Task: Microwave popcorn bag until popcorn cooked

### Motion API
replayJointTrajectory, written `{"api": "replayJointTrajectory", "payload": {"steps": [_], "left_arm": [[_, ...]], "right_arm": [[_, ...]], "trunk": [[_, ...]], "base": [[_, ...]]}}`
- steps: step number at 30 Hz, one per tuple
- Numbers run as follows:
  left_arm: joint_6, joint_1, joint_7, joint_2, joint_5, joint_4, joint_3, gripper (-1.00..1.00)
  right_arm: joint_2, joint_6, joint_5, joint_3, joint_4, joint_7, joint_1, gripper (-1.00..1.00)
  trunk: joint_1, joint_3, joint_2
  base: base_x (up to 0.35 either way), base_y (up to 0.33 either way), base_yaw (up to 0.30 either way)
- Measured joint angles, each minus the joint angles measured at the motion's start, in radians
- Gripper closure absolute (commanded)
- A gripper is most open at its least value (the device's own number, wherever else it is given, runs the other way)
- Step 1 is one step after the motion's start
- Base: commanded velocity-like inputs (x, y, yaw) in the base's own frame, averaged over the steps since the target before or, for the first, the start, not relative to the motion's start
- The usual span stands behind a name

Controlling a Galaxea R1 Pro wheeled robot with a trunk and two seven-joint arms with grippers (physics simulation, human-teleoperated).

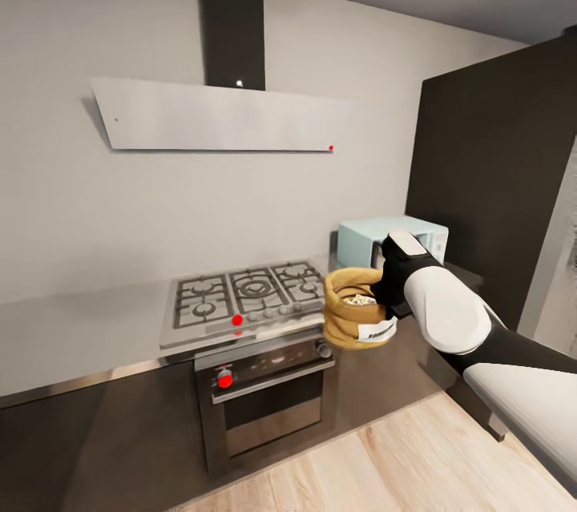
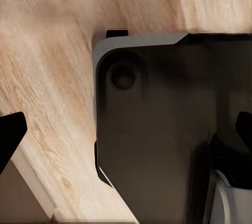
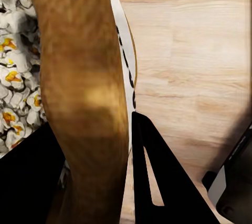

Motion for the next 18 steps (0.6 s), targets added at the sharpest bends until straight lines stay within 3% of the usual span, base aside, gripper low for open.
{"api": "replayJointTrajectory", "payload": {"steps": [7,18], "left_arm": [[0.000,0.000,0.000,0.000,0.000,0.001,0.000,-1.00],[0.000,0.000,0.000,0.001,0.000,0.001,0.001,-1.00]], "right_arm": [[0.000,0.000,0.000,0.001,0.000,0.000,0.000,1.00],[0.000,0.000,0.000,0.001,0.000,-0.002,0.000,1.00]], "trunk": [[0.000,0.000,0.000],[0.000,0.000,0.000]], "base": [[-0.238,-0.001,-0.049],[-0.008,0.000,-0.263]]}}
